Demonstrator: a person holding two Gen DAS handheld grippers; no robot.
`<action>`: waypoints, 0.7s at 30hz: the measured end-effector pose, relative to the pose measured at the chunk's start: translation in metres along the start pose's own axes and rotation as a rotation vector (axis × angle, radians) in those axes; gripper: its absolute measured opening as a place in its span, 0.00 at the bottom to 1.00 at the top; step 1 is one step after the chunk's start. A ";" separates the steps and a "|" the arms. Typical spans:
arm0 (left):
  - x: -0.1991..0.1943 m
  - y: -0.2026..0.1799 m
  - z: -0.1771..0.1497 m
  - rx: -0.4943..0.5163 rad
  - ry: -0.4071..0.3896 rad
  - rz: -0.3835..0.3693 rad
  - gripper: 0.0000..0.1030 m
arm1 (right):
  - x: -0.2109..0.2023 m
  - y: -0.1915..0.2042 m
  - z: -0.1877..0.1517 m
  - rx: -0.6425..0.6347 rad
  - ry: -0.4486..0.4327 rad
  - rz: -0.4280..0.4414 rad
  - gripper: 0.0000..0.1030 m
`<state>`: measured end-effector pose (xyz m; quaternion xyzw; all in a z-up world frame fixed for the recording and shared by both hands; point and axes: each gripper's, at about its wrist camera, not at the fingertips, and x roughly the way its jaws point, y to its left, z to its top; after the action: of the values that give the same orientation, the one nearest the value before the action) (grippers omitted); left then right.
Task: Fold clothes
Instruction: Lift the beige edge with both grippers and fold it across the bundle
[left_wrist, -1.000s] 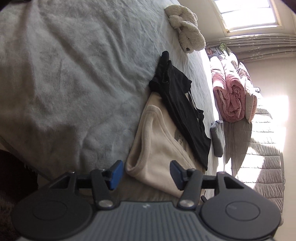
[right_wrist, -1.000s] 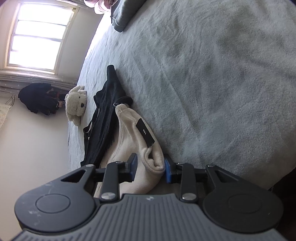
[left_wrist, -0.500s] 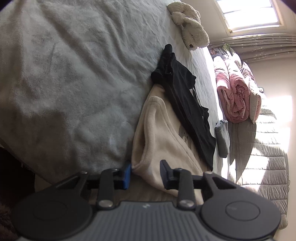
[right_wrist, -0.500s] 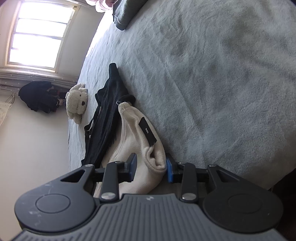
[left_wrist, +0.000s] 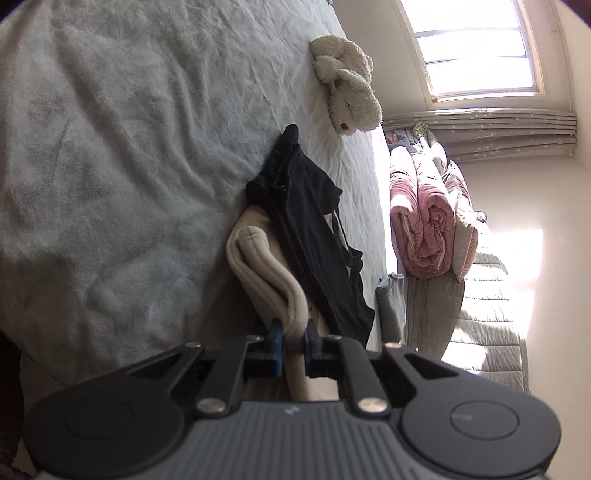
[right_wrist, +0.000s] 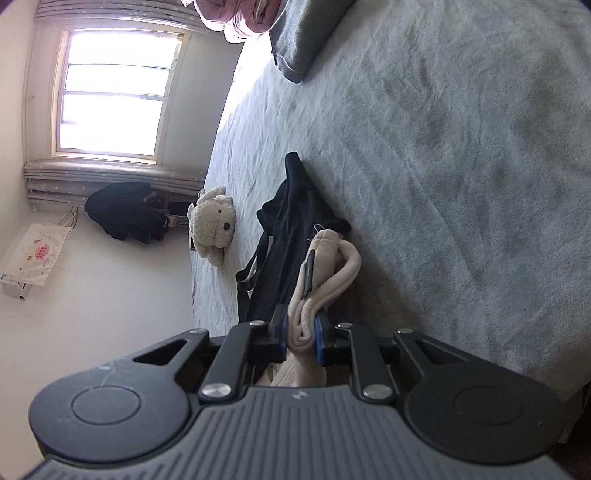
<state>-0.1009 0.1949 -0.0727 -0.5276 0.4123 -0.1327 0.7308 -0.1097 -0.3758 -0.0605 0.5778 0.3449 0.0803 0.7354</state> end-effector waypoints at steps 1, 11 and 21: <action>0.000 -0.003 0.003 -0.002 -0.008 -0.010 0.10 | 0.002 0.003 0.003 0.001 -0.006 0.008 0.18; 0.015 -0.037 0.039 -0.019 -0.085 -0.077 0.09 | 0.020 0.036 0.030 0.026 -0.064 0.075 0.17; 0.058 -0.063 0.084 -0.018 -0.162 -0.068 0.09 | 0.067 0.040 0.061 0.160 -0.101 0.054 0.18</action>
<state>0.0128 0.1881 -0.0349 -0.5568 0.3349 -0.1107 0.7520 -0.0116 -0.3765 -0.0459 0.6470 0.2969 0.0431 0.7010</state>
